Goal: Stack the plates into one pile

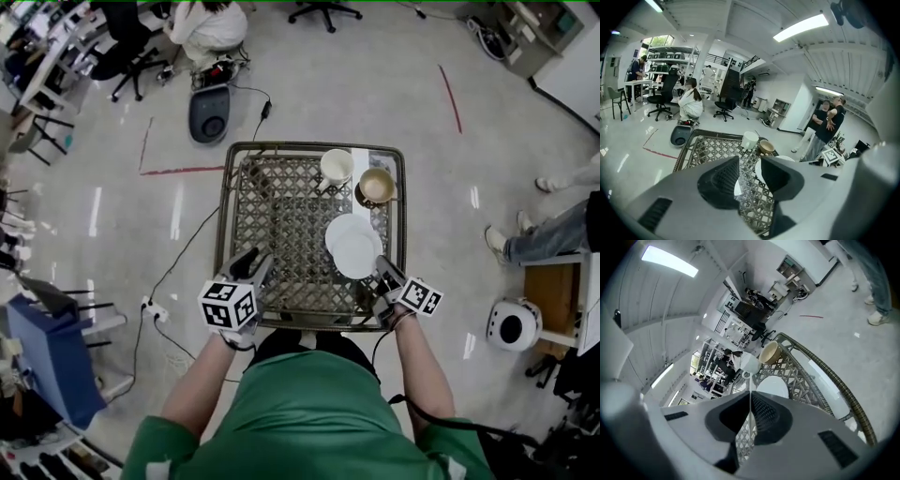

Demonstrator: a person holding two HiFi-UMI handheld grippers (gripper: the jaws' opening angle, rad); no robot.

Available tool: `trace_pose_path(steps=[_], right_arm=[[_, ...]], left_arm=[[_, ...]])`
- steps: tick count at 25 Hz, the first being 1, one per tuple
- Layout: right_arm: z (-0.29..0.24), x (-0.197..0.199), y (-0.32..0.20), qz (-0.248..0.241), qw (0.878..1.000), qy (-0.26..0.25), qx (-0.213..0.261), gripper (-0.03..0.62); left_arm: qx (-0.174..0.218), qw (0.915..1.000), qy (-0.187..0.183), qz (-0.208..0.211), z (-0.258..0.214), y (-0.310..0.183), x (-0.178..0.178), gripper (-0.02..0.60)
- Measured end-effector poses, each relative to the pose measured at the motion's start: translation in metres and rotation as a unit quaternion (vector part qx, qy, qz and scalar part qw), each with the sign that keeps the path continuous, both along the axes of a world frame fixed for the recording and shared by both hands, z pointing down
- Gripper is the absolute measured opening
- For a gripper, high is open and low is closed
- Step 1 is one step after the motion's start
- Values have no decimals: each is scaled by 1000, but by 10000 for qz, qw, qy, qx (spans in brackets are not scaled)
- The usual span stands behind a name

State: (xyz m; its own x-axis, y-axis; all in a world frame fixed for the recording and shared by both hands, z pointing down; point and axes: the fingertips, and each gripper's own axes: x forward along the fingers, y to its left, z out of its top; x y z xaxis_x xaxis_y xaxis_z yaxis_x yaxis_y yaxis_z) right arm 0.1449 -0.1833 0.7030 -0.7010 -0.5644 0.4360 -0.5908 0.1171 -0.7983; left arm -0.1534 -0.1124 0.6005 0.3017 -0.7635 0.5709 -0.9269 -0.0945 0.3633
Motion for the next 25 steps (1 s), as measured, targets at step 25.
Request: trace_pose_path(steps=[25], right_arm=[[71, -3, -38, 538, 9952, -8, -823, 32]], left_arm=[[-341, 9992, -96, -206, 16, -2, -16, 153]])
